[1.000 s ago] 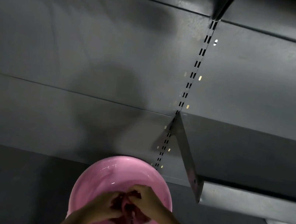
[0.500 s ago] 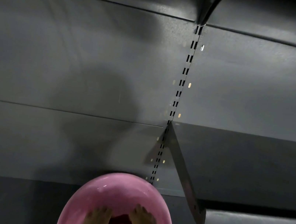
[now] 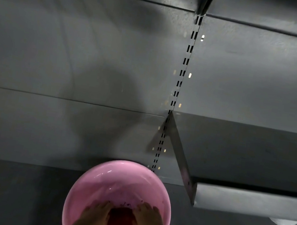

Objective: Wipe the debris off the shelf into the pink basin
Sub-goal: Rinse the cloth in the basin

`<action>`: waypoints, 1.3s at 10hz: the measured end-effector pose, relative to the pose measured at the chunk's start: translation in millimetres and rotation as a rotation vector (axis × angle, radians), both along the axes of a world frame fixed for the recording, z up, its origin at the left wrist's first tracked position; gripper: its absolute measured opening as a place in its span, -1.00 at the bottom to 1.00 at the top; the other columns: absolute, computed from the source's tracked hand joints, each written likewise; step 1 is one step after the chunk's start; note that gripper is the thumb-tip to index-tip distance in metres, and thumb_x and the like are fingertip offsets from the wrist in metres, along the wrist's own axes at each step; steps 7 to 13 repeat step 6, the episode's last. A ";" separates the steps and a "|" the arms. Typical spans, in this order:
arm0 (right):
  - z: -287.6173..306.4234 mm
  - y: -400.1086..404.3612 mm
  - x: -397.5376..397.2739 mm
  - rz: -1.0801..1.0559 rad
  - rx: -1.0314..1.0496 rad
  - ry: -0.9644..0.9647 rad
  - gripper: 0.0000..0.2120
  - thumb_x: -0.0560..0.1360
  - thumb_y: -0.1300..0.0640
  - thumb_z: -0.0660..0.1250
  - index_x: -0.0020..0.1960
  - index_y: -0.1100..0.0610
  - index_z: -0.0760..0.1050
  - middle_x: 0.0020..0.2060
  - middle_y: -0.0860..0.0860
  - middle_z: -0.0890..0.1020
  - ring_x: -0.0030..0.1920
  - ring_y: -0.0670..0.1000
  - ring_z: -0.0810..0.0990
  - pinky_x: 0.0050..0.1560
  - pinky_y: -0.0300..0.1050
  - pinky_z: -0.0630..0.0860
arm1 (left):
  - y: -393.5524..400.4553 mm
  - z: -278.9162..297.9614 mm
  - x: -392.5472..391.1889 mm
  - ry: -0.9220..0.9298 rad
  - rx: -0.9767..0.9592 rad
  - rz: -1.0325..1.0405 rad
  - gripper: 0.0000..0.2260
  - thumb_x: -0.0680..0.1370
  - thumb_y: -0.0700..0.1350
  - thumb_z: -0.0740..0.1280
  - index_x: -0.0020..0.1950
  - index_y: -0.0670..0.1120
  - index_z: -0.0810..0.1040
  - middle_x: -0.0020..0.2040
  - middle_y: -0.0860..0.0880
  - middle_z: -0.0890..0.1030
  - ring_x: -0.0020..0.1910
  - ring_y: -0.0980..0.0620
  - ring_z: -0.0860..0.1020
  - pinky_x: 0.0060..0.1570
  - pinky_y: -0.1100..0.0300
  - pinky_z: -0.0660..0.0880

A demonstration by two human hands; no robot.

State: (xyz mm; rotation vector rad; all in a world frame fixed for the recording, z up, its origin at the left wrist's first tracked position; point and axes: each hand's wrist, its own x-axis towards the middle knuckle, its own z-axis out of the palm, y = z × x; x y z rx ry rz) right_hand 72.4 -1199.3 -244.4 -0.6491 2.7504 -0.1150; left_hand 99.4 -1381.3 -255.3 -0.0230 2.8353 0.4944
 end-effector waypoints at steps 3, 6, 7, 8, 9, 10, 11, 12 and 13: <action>36.7 38.5 50.0 0.149 -0.165 0.208 -0.66 0.56 0.10 0.06 0.27 0.11 0.41 0.34 0.05 0.43 0.40 0.03 0.28 0.39 0.03 0.22 | 40.4 40.1 65.0 0.085 -0.213 0.062 -0.58 0.66 0.02 -0.03 0.53 0.04 0.11 0.55 0.05 0.15 0.52 0.03 0.12 0.46 0.01 0.08; 74.1 105.8 137.5 0.158 -0.259 0.140 -0.74 0.53 0.12 0.10 0.12 0.08 0.50 0.18 0.04 0.55 0.23 0.03 0.46 0.12 -0.09 0.41 | 97.3 69.5 154.0 0.264 -0.208 0.136 -0.46 0.60 0.03 0.12 0.56 -0.01 0.05 0.58 -0.04 0.01 0.54 0.00 0.08 0.46 0.05 0.13; 74.1 105.8 137.5 0.158 -0.259 0.140 -0.74 0.53 0.12 0.10 0.12 0.08 0.50 0.18 0.04 0.55 0.23 0.03 0.46 0.12 -0.09 0.41 | 97.3 69.5 154.0 0.264 -0.208 0.136 -0.46 0.60 0.03 0.12 0.56 -0.01 0.05 0.58 -0.04 0.01 0.54 0.00 0.08 0.46 0.05 0.13; 74.1 105.8 137.5 0.158 -0.259 0.140 -0.74 0.53 0.12 0.10 0.12 0.08 0.50 0.18 0.04 0.55 0.23 0.03 0.46 0.12 -0.09 0.41 | 97.3 69.5 154.0 0.264 -0.208 0.136 -0.46 0.60 0.03 0.12 0.56 -0.01 0.05 0.58 -0.04 0.01 0.54 0.00 0.08 0.46 0.05 0.13; 74.1 105.8 137.5 0.158 -0.259 0.140 -0.74 0.53 0.12 0.10 0.12 0.08 0.50 0.18 0.04 0.55 0.23 0.03 0.46 0.12 -0.09 0.41 | 97.3 69.5 154.0 0.264 -0.208 0.136 -0.46 0.60 0.03 0.12 0.56 -0.01 0.05 0.58 -0.04 0.01 0.54 0.00 0.08 0.46 0.05 0.13; 74.1 105.8 137.5 0.158 -0.259 0.140 -0.74 0.53 0.12 0.10 0.12 0.08 0.50 0.18 0.04 0.55 0.23 0.03 0.46 0.12 -0.09 0.41 | 97.3 69.5 154.0 0.264 -0.208 0.136 -0.46 0.60 0.03 0.12 0.56 -0.01 0.05 0.58 -0.04 0.01 0.54 0.00 0.08 0.46 0.05 0.13; 74.1 105.8 137.5 0.158 -0.259 0.140 -0.74 0.53 0.12 0.10 0.12 0.08 0.50 0.18 0.04 0.55 0.23 0.03 0.46 0.12 -0.09 0.41 | 97.3 69.5 154.0 0.264 -0.208 0.136 -0.46 0.60 0.03 0.12 0.56 -0.01 0.05 0.58 -0.04 0.01 0.54 0.00 0.08 0.46 0.05 0.13; 74.1 105.8 137.5 0.158 -0.259 0.140 -0.74 0.53 0.12 0.10 0.12 0.08 0.50 0.18 0.04 0.55 0.23 0.03 0.46 0.12 -0.09 0.41 | 97.3 69.5 154.0 0.264 -0.208 0.136 -0.46 0.60 0.03 0.12 0.56 -0.01 0.05 0.58 -0.04 0.01 0.54 0.00 0.08 0.46 0.05 0.13; 74.1 105.8 137.5 0.158 -0.259 0.140 -0.74 0.53 0.12 0.10 0.12 0.08 0.50 0.18 0.04 0.55 0.23 0.03 0.46 0.12 -0.09 0.41 | 97.3 69.5 154.0 0.264 -0.208 0.136 -0.46 0.60 0.03 0.12 0.56 -0.01 0.05 0.58 -0.04 0.01 0.54 0.00 0.08 0.46 0.05 0.13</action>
